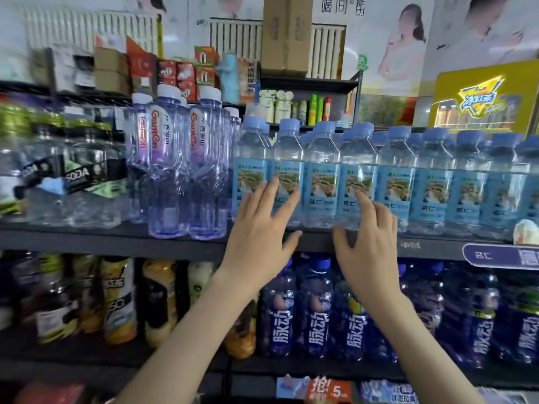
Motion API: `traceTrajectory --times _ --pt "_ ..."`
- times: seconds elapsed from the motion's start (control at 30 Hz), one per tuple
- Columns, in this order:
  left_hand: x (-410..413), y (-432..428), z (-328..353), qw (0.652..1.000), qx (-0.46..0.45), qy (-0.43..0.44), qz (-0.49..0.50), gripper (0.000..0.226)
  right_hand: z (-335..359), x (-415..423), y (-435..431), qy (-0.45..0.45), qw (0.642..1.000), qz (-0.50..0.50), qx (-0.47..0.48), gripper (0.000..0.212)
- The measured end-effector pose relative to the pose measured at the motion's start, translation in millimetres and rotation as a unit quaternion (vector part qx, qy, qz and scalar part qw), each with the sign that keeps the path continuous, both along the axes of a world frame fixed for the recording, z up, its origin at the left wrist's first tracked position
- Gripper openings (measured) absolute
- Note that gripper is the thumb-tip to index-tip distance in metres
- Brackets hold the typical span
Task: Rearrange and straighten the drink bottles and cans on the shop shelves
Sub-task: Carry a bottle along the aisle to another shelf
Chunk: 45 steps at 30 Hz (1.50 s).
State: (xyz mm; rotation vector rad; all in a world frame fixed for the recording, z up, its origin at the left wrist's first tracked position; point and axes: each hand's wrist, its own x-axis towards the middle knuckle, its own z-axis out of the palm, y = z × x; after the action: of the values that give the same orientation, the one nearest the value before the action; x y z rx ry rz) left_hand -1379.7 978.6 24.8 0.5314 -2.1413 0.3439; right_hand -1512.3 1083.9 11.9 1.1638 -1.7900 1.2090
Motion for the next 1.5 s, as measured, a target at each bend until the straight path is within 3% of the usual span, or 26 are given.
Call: traceTrajectory --times 0.17,0.33,0.47,0.63,0.73,0.87,1.1,1.5 --pt "73.4 20.8 -27.3 0.989 0.145 -0.015 0.017 0.062 -22.7 59.0 0.4 -0.005 0.993 0.118 0.004 0.038" --pt "164.1 36.7 -58.9 0.931 0.354 -0.041 0.08 0.048 -60.7 139.6 -5.4 -0.066 0.962 0.258 0.058 0.02" --pt "238.7 38.5 -100.4 0.907 0.367 -0.07 0.195 0.039 -107.5 217.4 -27.1 -0.069 0.92 0.346 0.17 0.022" --pt "350.4 29.4 -161.8 0.834 0.443 -0.116 0.306 0.041 -174.8 317.3 -64.1 -0.076 0.847 0.404 0.338 0.022" --pt "433.7 16.2 -186.1 0.792 0.496 -0.114 0.337 0.043 -196.5 388.5 -94.3 -0.071 0.824 0.423 0.371 0.021" --pt "559.0 -12.4 -200.7 0.763 0.516 -0.097 0.377 0.044 -191.1 499.8 -147.6 -0.071 0.784 0.473 0.395 0.023" --pt "732.1 -64.4 -181.3 0.753 0.487 -0.089 0.432 0.04 -165.1 671.5 -232.8 -0.072 0.774 0.499 0.383 0.023" --pt "902.8 -252.6 -135.9 0.799 0.388 -0.042 0.458 0.041 -110.9 869.0 -418.8 -0.069 0.779 0.559 0.276 0.023"
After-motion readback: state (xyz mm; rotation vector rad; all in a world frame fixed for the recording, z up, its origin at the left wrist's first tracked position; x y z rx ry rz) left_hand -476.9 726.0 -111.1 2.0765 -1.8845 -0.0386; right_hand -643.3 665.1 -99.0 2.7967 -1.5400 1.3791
